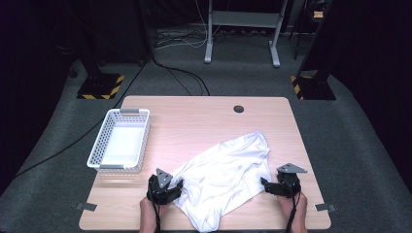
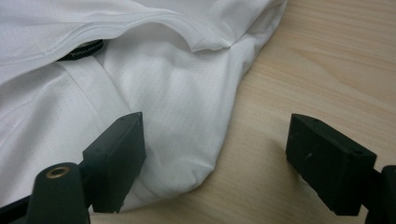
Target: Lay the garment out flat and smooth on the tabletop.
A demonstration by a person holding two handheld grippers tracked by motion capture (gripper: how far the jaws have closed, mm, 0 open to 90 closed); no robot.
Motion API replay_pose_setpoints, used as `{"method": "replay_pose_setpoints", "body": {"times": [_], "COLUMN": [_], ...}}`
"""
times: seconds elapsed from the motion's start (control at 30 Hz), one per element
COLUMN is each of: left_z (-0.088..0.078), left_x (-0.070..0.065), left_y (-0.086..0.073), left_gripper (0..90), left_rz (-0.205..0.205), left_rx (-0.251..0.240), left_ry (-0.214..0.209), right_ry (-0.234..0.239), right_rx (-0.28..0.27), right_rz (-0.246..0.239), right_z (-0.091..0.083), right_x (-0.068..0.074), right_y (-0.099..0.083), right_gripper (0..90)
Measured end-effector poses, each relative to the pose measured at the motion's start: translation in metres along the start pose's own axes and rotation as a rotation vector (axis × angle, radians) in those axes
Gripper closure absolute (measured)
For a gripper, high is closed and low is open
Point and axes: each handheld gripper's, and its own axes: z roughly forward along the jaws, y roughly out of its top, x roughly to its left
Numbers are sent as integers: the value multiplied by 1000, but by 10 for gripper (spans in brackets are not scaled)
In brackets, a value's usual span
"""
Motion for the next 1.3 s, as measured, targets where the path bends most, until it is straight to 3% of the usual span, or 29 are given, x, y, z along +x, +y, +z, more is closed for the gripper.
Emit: {"method": "replay_pose_setpoints", "body": {"times": [0.37,0.47,0.57,0.63,0.67,0.73,0.77,0.87,0.97,1.0,1.03,1.07,1.1,1.23,1.3], "left_z": [8,8,6,3,-1,-14,-14,-25,-23,-19,-19,-11,-8,-4,-4], "left_x": [-9,-12,-9,-8,-8,-14,-14,-34,-61,-68,-68,-74,-74,-67,-58], "left_y": [6,6,7,7,7,10,10,17,18,18,18,16,15,14,13], "left_gripper": [364,361,294,264,264,264,263,260,256,258,278,329,383,612,713], "left_rz": [-7,11,2,-11,-11,3,3,45,152,169,169,186,179,163,143], "left_rx": [4,3,3,-7,-22,-71,-71,-106,-65,-46,-46,1,12,13,8], "left_ry": [-28,-34,-19,-19,-16,-25,-25,-34,-72,-88,-88,-103,-103,-114,-148], "right_ry": [-20,-36,-34,-33,-16,17,17,9,4,-5,-9,-15,-17,-40,-37], "right_rx": [2,2,5,11,11,-18,-18,-61,-47,-25,-2,17,27,26,20], "right_rz": [18,34,35,36,48,59,59,34,15,19,32,47,50,36,34], "right_z": [-17,-27,-29,-28,-28,-27,-27,-23,-11,-4,2,8,13,20,20], "right_x": [-11,-16,-17,-17,-19,-18,-18,-10,-8,-8,-9,-10,-10,-9,-8], "right_y": [-14,-24,-25,-24,-21,-15,-15,4,18,21,24,26,28,30,30], "right_gripper": [191,191,192,195,252,268,268,346,346,327,332,368,414,625,732]}}
